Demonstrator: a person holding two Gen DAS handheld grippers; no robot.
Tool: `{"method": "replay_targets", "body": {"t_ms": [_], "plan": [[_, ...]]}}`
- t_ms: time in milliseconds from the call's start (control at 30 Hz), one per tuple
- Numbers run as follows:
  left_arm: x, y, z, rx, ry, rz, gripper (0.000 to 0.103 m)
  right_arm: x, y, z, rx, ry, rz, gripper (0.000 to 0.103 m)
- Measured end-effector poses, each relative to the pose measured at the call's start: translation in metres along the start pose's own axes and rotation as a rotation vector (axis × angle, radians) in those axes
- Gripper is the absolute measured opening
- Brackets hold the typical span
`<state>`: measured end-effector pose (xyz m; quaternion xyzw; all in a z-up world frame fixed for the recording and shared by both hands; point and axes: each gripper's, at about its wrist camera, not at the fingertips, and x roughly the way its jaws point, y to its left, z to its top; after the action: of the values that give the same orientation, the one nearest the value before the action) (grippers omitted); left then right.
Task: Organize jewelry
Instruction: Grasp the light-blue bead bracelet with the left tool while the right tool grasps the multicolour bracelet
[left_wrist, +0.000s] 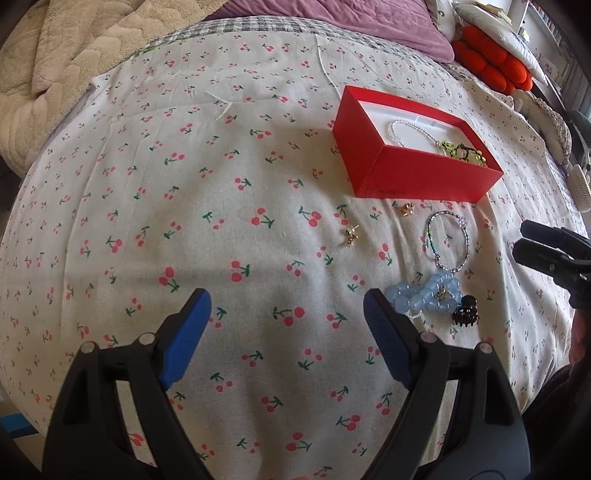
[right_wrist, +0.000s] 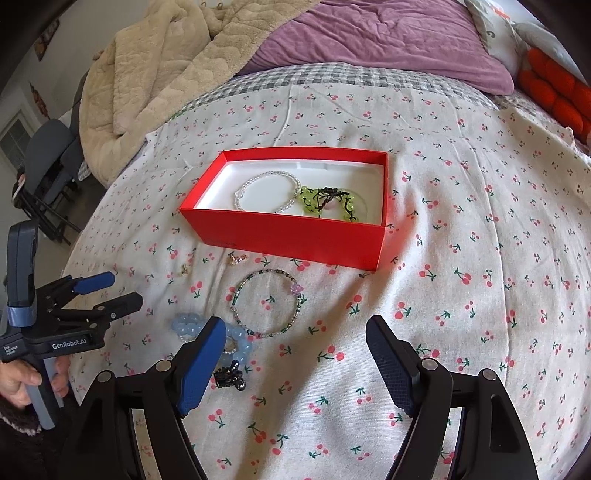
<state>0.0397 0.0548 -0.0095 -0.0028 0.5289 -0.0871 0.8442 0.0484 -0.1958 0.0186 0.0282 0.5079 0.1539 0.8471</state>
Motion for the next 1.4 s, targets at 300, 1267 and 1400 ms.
{"method": "replay_targets", "body": {"t_ms": [300,1267,1400], "plan": [[0.009,-0.035,-0.008,0.2,-0.001,-0.094,0.084,0.002,-0.021,-0.007,0.025,-0.021,0.015,0.079],[0.013,-0.08,0.005,0.372,-0.001,-0.248,0.013,0.026,-0.014,-0.003,-0.029,0.023,0.025,0.079],[-0.003,-0.078,0.009,0.347,-0.048,-0.299,0.013,0.025,-0.014,-0.002,-0.02,0.015,0.036,0.079]]}}
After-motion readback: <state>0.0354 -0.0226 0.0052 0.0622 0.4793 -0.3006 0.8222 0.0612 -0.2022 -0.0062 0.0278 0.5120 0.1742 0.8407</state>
